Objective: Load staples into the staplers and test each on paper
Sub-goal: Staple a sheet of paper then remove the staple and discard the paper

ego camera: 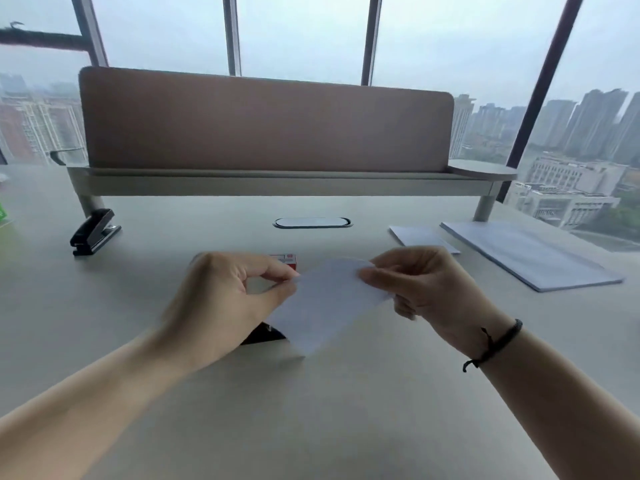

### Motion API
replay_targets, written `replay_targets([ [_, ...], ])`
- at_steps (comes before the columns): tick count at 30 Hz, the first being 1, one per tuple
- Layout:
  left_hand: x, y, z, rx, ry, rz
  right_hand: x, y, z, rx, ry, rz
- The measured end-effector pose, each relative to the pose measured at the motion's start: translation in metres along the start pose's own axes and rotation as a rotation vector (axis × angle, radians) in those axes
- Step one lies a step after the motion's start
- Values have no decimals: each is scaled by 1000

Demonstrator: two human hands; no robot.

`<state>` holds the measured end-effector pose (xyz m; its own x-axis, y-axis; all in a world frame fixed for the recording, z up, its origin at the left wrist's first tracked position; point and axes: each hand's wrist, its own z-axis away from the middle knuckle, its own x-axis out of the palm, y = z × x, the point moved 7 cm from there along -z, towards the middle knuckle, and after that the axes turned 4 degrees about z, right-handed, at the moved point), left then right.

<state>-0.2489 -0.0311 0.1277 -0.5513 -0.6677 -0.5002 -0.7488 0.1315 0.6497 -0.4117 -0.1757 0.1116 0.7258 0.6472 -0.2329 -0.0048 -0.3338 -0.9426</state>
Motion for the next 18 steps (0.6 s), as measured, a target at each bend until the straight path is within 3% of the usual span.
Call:
replay_targets([
  [4, 11, 22, 9, 33, -13, 80, -29, -18, 44, -73, 84, 120],
  [9, 51, 72, 29, 97, -53, 303, -76, -8, 120, -31, 312, -47],
  [13, 113, 114, 56, 154, -212, 348, -120, 23, 187, 69, 464, -161],
  [18, 219, 171, 96, 220, -373, 392, -189, 64, 285, 174, 632, -120],
])
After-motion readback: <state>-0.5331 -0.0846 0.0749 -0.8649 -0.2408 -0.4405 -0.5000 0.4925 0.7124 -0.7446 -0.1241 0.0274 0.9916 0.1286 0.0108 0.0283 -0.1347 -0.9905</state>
